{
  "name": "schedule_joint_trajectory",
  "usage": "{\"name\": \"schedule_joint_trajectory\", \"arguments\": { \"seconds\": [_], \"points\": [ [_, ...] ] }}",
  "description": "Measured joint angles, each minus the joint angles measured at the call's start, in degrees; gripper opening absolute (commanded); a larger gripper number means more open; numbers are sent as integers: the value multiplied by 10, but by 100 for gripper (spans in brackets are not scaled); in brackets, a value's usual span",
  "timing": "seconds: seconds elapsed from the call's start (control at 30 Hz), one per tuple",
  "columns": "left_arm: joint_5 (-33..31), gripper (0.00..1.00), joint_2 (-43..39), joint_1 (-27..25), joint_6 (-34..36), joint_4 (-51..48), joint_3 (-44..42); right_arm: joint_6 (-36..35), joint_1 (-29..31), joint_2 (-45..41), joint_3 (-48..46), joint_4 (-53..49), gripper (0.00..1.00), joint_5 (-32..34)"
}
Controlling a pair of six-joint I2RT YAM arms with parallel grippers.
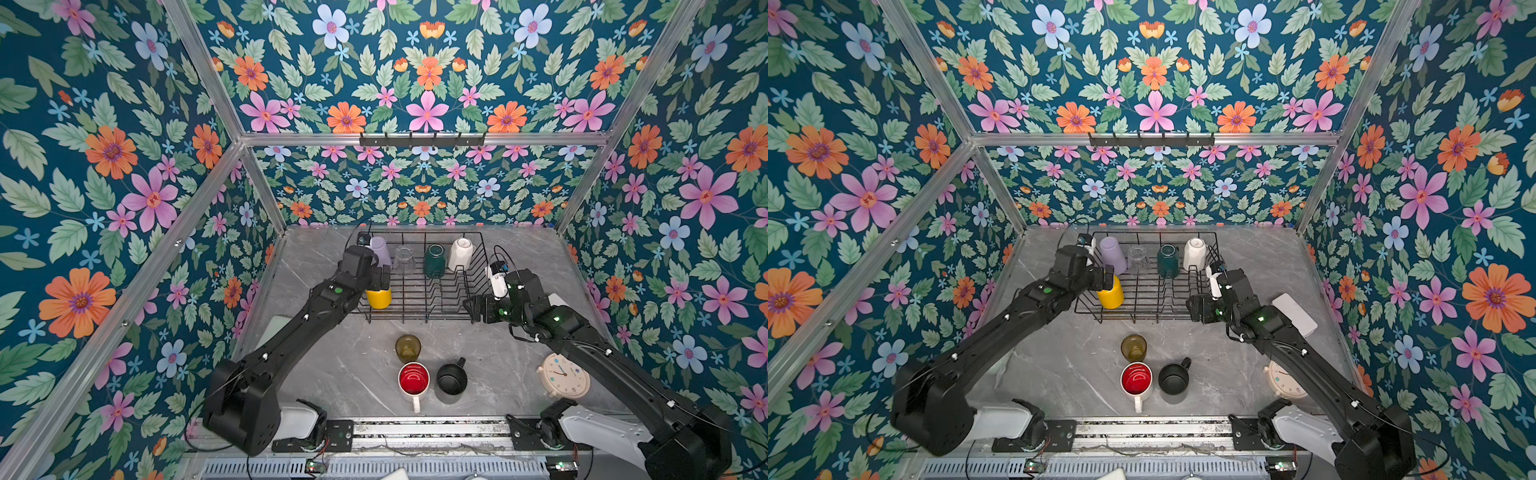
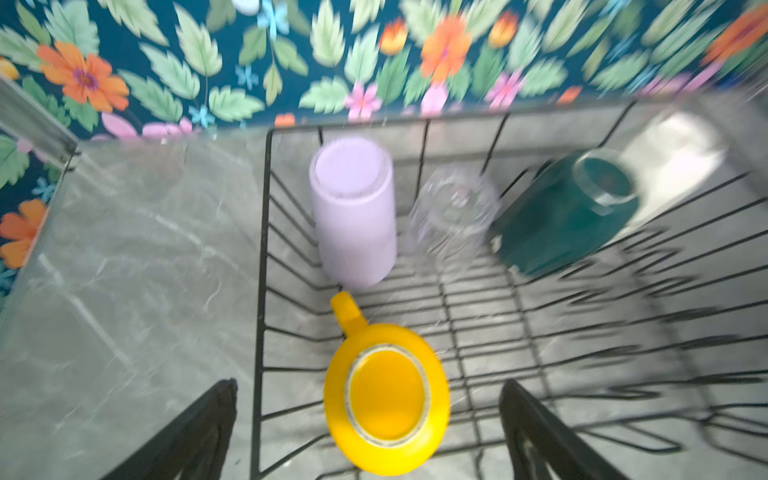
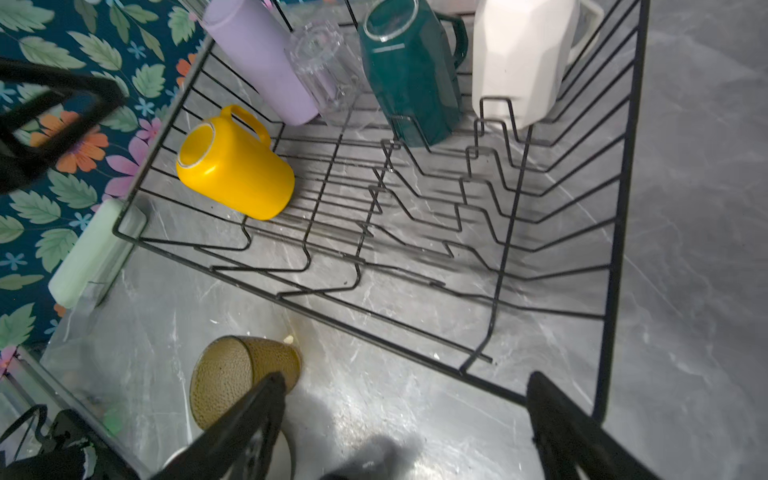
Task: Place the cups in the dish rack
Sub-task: 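Open the left gripper and lift it while the right gripper reaches toward the black mug, then close the right gripper on the black mug's rim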
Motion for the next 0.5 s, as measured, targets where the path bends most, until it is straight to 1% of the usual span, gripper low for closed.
{"name": "schedule_joint_trajectory", "arguments": {
  "seconds": [0.1, 0.2, 0.37, 0.5],
  "points": [
    [8, 100, -63, 0, -15, 103, -74, 7, 1, -6, -7, -30, 82, -3],
    [9, 100, -98, 0, -27, 167, -109, 22, 24, -8, -8, -62, 79, -12],
    [-8, 100, -123, 0, -38, 213, -124, 55, 101, -21, -6, -125, 70, -14],
    [-19, 100, -126, 0, -44, 221, -129, 98, 141, -41, -7, -175, 67, -5]
  ]
}}
